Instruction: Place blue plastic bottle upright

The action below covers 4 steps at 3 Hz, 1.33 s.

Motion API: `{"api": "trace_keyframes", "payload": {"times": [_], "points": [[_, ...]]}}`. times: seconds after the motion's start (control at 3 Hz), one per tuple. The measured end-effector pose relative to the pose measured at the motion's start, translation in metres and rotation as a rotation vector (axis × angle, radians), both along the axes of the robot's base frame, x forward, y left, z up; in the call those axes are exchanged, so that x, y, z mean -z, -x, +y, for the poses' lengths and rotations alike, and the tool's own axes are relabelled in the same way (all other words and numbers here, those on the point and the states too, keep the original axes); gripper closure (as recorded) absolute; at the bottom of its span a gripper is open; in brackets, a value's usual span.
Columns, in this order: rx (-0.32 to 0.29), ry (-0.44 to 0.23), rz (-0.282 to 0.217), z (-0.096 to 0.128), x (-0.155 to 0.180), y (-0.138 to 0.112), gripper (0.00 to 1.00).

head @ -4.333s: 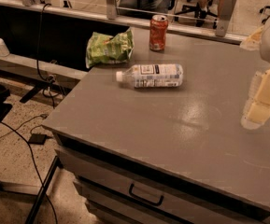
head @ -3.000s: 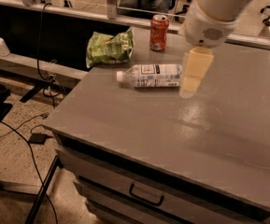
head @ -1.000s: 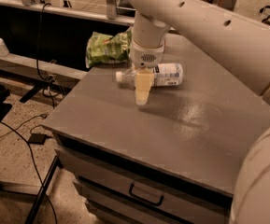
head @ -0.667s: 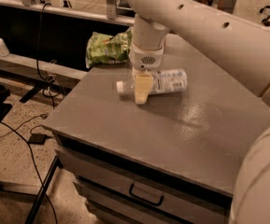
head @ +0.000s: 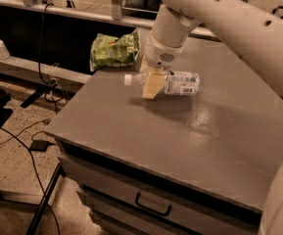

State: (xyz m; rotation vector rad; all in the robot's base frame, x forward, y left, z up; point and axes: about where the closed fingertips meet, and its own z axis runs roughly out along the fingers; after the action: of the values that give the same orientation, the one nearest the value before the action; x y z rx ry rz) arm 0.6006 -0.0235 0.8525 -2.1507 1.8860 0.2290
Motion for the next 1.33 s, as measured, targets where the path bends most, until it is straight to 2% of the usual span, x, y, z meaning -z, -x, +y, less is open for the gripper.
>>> {"api": "trace_keyframes", "payload": {"times": [0.33, 0.67, 1.0, 1.33], "points": [[0.011, -0.1, -0.012, -0.012, -0.037, 0.003, 1.0], [0.051, -0.207, -0.023, -0.03, -0.08, 0.004, 1.0], [0.063, -0.256, -0.039, -0.033, -0.099, 0.002, 1.0], [0.063, -0.256, -0.039, -0.033, -0.099, 0.002, 1.0]]}}
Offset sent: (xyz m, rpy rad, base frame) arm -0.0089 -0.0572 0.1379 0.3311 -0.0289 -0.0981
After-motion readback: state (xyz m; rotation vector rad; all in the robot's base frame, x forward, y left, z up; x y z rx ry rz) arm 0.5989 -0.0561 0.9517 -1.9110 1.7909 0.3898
